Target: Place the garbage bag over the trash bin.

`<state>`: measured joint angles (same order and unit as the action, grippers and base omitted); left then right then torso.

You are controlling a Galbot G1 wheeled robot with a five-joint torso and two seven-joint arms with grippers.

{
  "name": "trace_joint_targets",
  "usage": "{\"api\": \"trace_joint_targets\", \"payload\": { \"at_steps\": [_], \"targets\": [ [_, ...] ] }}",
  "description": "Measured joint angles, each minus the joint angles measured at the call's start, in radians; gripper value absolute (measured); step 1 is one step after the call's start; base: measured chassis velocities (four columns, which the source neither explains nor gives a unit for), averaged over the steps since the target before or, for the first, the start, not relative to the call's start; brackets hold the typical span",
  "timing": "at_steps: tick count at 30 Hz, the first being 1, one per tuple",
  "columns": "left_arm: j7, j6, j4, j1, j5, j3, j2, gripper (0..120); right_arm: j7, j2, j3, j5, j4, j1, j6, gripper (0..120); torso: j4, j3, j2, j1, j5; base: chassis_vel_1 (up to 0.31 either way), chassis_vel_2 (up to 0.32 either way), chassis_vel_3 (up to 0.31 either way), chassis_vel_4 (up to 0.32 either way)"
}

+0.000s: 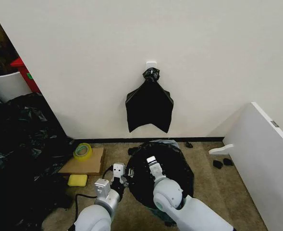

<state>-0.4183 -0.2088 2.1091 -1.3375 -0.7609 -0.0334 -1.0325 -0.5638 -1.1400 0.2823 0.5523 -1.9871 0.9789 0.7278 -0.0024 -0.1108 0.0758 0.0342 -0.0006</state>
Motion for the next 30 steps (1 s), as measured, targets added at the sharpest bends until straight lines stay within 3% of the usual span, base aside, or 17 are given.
{"api": "trace_joint_targets", "payload": {
  "at_steps": [3, 9, 13, 16, 21, 23, 30],
  "targets": [
    [-0.034, -0.013, -0.018, 0.019, -0.061, -0.034, -0.004, 0, 0.057, 0.051, -0.027, 0.05, -0.113, 0.023, 0.0, 28, 0.0, 0.0, 0.0, 0.0, 0.0001, 0.0, 0.0, 0.0, 0.0],
    [-0.078, -0.027, -0.035, 0.033, -0.129, -0.064, -0.007, 0, 0.136, 0.119, -0.122, 0.152, -0.25, 0.059, -0.006, 46, 0.0, 0.0, 0.0, 0.0, 0.0001, 0.0, 0.0, 0.0, 0.0],
    [-0.114, -0.042, -0.035, 0.025, -0.192, -0.079, -0.014, 0, 0.216, 0.175, -0.225, 0.242, -0.362, 0.108, -0.025, 59, -0.0002, 0.0, 0.0, 0.0, 0.0, 0.0, 0.0, 0.0, 0.0],
    [-0.142, -0.054, -0.026, 0.014, -0.257, -0.09, -0.019, 0, 0.298, 0.214, -0.318, 0.266, -0.452, 0.215, -0.065, 77, 0.0001, 0.0, 0.0, 0.0, 0.0, 0.0, 0.0, 0.0, 0.0],
    [-0.173, -0.059, -0.025, 0.019, -0.306, -0.101, -0.022, 0, 0.358, 0.208, -0.42, 0.235, -0.493, 0.355, -0.114, 88, -0.0005, 0.0, 0.0, 0.0, 0.0002, 0.0, 0.0, 0.0, 0.0],
    [-0.2, -0.062, -0.025, 0.019, -0.342, -0.112, -0.024, 0, 0.4, 0.187, -0.511, 0.207, -0.502, 0.455, -0.167, 98, -0.0002, 0.0, 0.0, 0.0, 0.0, 0.0, 0.0, 0.0, 0.0],
    [-0.251, -0.072, -0.026, 0.011, -0.412, -0.17, -0.021, 0, 0.457, 0.137, -0.696, 0.198, -0.484, 0.601, -0.253, 100, 0.0, 0.0, 0.0, 0.0, 0.0001, 0.0, 0.0, 0.0, 0.0]
  ]
}}
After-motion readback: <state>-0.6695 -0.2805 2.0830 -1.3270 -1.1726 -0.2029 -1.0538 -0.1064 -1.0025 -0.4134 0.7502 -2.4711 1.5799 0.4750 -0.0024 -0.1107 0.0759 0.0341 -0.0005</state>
